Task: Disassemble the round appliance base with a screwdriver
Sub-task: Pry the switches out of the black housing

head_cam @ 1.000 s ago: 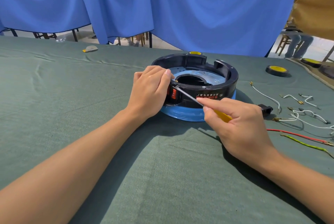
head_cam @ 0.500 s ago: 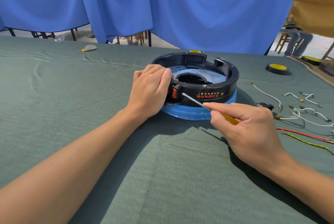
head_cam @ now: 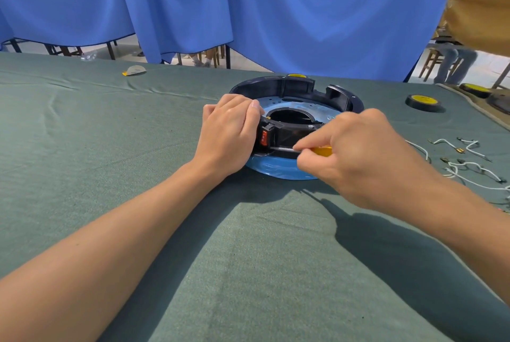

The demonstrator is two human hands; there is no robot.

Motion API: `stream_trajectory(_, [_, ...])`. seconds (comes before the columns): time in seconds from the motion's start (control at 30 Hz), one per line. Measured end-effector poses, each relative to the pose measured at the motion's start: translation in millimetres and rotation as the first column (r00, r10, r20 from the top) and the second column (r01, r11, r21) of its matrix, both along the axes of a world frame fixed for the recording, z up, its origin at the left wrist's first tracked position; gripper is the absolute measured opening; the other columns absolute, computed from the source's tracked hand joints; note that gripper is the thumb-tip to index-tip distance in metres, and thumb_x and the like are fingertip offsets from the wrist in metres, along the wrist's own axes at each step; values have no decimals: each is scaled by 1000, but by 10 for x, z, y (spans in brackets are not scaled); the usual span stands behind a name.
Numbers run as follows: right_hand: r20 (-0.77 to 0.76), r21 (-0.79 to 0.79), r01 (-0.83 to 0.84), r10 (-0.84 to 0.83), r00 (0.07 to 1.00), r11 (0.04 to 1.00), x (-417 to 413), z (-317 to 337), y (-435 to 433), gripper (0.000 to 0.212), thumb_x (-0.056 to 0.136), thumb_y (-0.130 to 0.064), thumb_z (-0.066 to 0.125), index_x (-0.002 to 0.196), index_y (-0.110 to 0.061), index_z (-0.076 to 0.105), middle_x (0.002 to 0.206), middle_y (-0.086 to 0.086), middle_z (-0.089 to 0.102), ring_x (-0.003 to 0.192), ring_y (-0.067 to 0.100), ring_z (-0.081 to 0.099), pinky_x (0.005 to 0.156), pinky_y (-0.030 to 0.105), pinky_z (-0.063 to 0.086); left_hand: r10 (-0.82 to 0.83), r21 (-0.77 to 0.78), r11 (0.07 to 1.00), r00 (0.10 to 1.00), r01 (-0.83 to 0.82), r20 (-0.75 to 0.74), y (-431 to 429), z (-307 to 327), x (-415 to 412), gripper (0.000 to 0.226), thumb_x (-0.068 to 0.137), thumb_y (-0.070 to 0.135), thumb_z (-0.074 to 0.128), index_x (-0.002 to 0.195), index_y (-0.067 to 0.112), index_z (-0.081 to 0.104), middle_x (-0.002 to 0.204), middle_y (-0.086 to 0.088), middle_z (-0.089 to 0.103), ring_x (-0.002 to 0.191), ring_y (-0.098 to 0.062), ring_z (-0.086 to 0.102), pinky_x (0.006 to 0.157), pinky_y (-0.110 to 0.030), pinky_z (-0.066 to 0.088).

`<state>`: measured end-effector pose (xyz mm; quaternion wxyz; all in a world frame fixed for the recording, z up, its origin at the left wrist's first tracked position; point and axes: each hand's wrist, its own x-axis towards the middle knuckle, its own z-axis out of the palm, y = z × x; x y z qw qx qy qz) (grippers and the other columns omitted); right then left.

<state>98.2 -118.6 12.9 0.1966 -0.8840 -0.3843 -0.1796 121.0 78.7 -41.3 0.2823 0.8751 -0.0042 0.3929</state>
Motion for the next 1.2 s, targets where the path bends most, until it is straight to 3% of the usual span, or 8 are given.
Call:
stream_trajectory(0.17, [-227, 220, -13, 64, 972, 975, 89, -157, -29, 23, 79, -22, 56, 82, -11, 76, 50, 9, 44, 45, 8, 27, 48, 15, 34, -17, 7, 1000, 1000, 18, -16, 14, 2, -5, 47, 98, 29, 27, 89, 15, 71, 96, 12, 64, 100, 4, 43, 81, -22, 20])
stream_trajectory(0.23, [-431, 372, 31, 143, 891, 928, 125, -282, -36, 21, 81, -20, 59, 83, -27, 79, 45, 3, 46, 42, 5, 30, 44, 10, 29, -20, 2, 1000, 1000, 20, -20, 20, 6, -5, 46, 98, 29, 27, 88, 16, 71, 96, 12, 65, 100, 4, 44, 82, -23, 20])
stream_trajectory(0.33, [-645, 552, 143, 312, 698, 822, 165, -398, 45, 24, 84, -8, 58, 85, -20, 79, 50, 3, 45, 40, 9, 28, 38, 17, 25, -32, -9, 999, 999, 32, -26, 18, 12, -10, 46, 97, 29, 27, 89, 18, 71, 97, 12, 65, 101, 3, 45, 84, -24, 22])
stream_trajectory(0.53, [-668, 695, 228, 494, 557, 682, 107, -416, 2, 25, 87, -1, 55, 83, -9, 78, 51, 5, 42, 37, 9, 24, 38, 17, 20, -128, -101, 987, 991, 124, -36, 73, 40, -43, 46, 97, 31, 29, 95, 19, 74, 103, 11, 67, 110, -1, 50, 96, -30, 25])
stream_trajectory(0.67, [-632, 729, 262, 475, 613, 632, 89, -376, -38, 27, 88, -1, 55, 82, -12, 79, 52, 6, 41, 39, 11, 22, 41, 21, 17, -146, -112, 984, 988, 140, -48, 77, 47, -61, 46, 98, 32, 29, 97, 18, 73, 106, 10, 67, 112, -1, 49, 97, -30, 25])
stream_trajectory(0.73, [-579, 737, 239, 407, 706, 633, 92, -320, -40, 27, 87, -4, 57, 82, -18, 80, 51, 4, 43, 41, 11, 26, 41, 21, 21, -149, -107, 984, 988, 143, -49, 79, 43, -64, 46, 98, 32, 29, 98, 18, 73, 106, 10, 67, 113, -1, 49, 98, -31, 25])
stream_trajectory(0.87, [-325, 558, 55, 157, 933, 828, 69, -202, -64, 22, 82, -20, 61, 84, -33, 78, 46, -4, 45, 43, 4, 33, 46, 11, 29, -143, -102, 985, 988, 137, -50, 72, 43, -65, 46, 98, 32, 29, 97, 19, 73, 105, 12, 66, 113, -1, 49, 97, -31, 25])
stream_trajectory(1.2, [-221, 226, -180, 231, 948, 957, -113, -56, -137, 17, 79, -21, 64, 80, -31, 79, 47, -11, 54, 42, 2, 44, 48, 4, 32, -167, -83, 983, 986, 165, -20, 96, 71, -77, 45, 99, 33, 30, 101, 19, 73, 110, 12, 66, 117, -6, 53, 106, -46, 32])
